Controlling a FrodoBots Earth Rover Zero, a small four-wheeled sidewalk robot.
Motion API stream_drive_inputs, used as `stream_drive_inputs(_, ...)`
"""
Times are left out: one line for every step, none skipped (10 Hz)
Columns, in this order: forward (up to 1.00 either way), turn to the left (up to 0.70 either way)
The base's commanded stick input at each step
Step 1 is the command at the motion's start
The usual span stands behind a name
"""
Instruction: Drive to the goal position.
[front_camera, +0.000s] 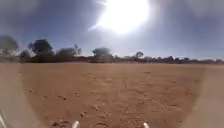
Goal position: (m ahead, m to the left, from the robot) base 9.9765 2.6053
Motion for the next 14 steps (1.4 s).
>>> stream_drive_inputs(0.50, 0.00)
stream_drive_inputs(0.50, 0.00)
stream_drive_inputs(0.50, 0.00)
stream_drive_inputs(0.50, 0.00)
stream_drive_inputs(0.50, 0.00)
stream_drive_inputs(0.50, 0.00)
stream_drive_inputs(0.50, 0.00)
stream_drive_inputs(0.50, 0.00)
stream_drive_inputs(0.50, 0.00)
stream_drive_inputs(0.50, 0.00)
stream_drive_inputs(0.50, 0.00)
stream_drive_inputs(0.50, 0.00)
stream_drive_inputs(0.50, 0.03)
stream_drive_inputs(0.50, 0.50)
